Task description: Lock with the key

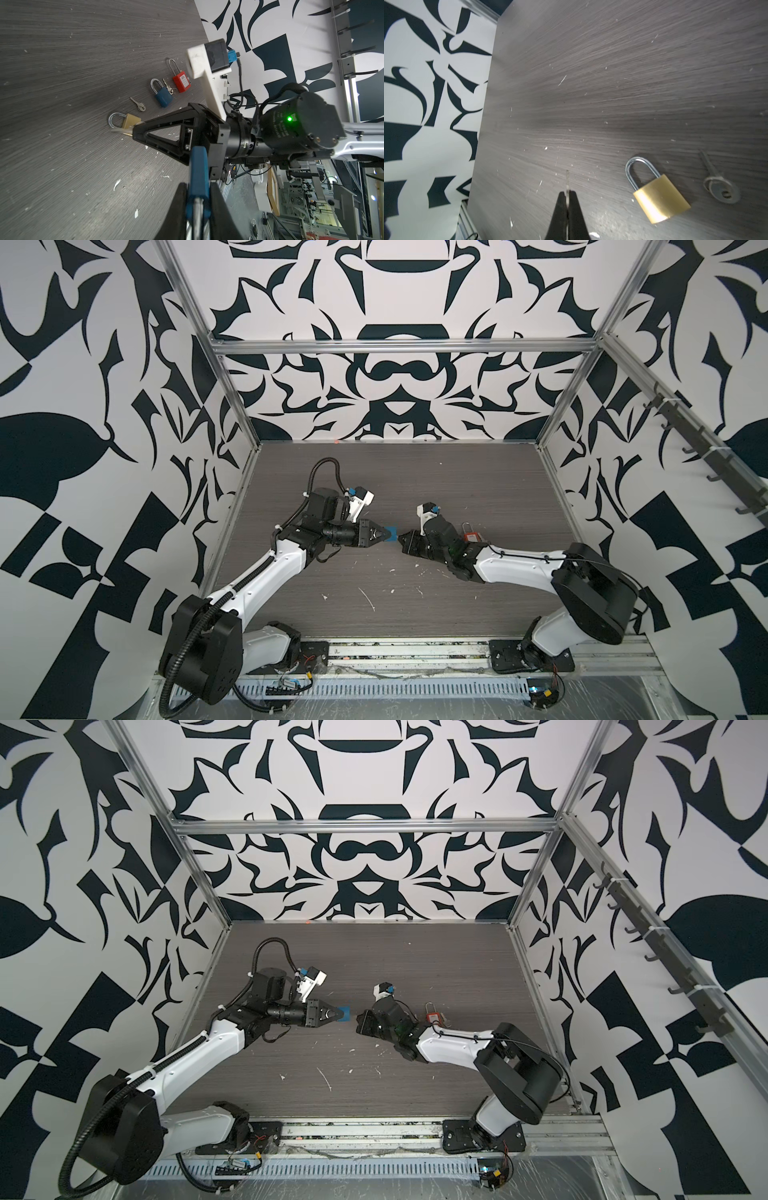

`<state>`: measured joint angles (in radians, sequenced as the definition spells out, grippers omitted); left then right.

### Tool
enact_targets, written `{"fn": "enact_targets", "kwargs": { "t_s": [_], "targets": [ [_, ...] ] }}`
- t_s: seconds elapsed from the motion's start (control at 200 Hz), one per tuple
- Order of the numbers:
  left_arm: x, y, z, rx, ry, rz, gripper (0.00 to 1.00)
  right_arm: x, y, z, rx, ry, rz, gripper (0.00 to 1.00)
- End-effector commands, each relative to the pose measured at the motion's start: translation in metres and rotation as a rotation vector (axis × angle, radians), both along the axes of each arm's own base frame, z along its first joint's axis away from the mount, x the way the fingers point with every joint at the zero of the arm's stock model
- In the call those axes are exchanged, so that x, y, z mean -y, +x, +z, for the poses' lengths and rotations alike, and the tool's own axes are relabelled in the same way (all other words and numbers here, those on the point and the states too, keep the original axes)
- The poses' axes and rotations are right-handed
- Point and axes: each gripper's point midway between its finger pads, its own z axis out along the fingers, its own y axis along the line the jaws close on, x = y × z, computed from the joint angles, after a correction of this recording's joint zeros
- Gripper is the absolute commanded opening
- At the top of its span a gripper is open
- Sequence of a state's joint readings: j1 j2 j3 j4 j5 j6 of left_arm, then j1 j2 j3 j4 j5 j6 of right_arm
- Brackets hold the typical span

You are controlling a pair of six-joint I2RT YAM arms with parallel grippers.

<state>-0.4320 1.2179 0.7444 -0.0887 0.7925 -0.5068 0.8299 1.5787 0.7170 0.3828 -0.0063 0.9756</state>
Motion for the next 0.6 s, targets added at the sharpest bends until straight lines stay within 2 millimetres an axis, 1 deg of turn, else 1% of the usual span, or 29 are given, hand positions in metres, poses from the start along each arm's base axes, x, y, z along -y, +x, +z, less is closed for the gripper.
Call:
{"fn": "enact_targets", "kwargs": {
  "t_s": [0.0,0.165,0.2,0.32,0.435,0.445,0.465,0.595],
  "targets": [
    [-0.002,0.002,0.007,0.053,-0.028,0.013,0.0,-0.008,0.026,0.025,0.091,0.085,-0.132,0.0],
    [-0.003,0.003,0.003,0.03,-0.052,0.015,0.0,-0.026,0.026,0.015,0.086,0.076,-0.144,0.0],
    [-0.002,0.002,0.003,0.027,-0.057,0.008,0.0,-0.025,0.031,0.01,0.092,0.067,-0.178,0.0],
    [-0.002,0.0,0.003,0.023,-0.065,0.004,0.0,-0.034,0.033,-0.007,0.058,0.067,-0.173,0.0],
    [-0.005,0.0,0.0,0.022,-0.06,0.014,0.0,-0.038,0.036,-0.016,0.04,0.068,-0.182,0.0],
    [-0.005,0.0,-0.001,0.021,-0.058,0.015,0.0,-0.042,0.032,-0.018,0.026,0.075,-0.158,0.0],
    [-0.005,0.001,-0.002,0.018,-0.056,0.019,0.0,-0.044,0.031,-0.019,0.018,0.079,-0.149,0.0],
    [-0.007,0.0,-0.004,0.01,-0.053,0.022,0.0,-0.049,0.027,-0.025,0.004,0.072,-0.153,0.0]
  ]
}}
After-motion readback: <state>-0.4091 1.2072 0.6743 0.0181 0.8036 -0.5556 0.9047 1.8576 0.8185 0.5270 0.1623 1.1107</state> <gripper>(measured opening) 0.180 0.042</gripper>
